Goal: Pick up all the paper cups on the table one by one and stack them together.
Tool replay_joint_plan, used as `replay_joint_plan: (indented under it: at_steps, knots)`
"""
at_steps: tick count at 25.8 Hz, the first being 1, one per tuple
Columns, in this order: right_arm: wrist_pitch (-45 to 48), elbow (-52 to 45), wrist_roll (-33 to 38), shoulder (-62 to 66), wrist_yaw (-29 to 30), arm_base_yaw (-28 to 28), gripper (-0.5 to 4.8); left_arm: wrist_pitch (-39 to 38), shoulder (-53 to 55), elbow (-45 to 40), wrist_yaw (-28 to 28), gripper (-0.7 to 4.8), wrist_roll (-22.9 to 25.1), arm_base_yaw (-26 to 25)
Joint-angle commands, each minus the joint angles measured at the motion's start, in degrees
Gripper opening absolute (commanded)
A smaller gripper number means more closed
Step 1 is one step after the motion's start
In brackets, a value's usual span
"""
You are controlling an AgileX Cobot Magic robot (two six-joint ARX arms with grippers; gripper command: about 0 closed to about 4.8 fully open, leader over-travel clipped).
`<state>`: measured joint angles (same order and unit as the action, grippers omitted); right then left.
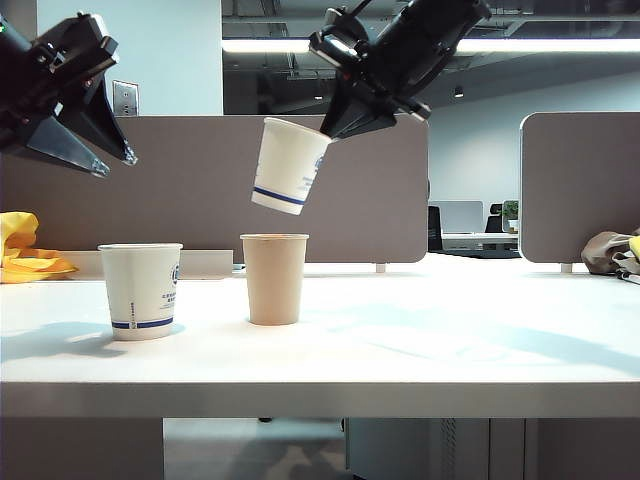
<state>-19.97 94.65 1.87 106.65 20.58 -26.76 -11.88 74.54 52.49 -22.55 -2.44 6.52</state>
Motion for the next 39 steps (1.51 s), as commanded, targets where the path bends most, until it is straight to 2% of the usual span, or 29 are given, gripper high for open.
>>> replay_joint_plan:
  at_steps: [1, 3, 4, 29, 30, 32, 39]
  knots:
    - [1.1, 0.3, 0.0, 0.6, 0.6, -0.9, -0.04, 0.3, 0.0, 0.1, -9.8, 1.78, -1.3, 0.0]
    - [1.7, 0.3, 0.0, 0.9, 0.6, -0.9, -0.04, 1.2, 0.0, 0.2, -16.9, 1.78, -3.5, -0.1]
    - [1.8, 0.3, 0.0, 0.9, 0.5, -0.9, -0.04, 1.7, 0.0, 0.2, -18.2, 1.78, -4.0, -0.1]
    - [2.1, 0.3, -3.2, 7.3, -3.1, -0.8, 0.01, 1.7, -0.1, 0.2, -17.2, 1.78, -4.0, -0.1]
    - [2.0, 0.3, -3.2, 7.4, -3.1, -0.8, 0.04, 1.7, -0.1, 0.2, -17.2, 1.78, -4.0, -0.1]
    - [2.3, 0.3, -3.2, 7.4, -3.1, -0.8, 0.42, 1.7, -0.1, 0.2, -17.2, 1.78, -4.0, -0.1]
    - [2.2, 0.3, -3.2, 7.6, -2.8, -0.8, 0.46, 1.6, -0.1, 0.2, -17.2, 1.78, -4.0, -0.1]
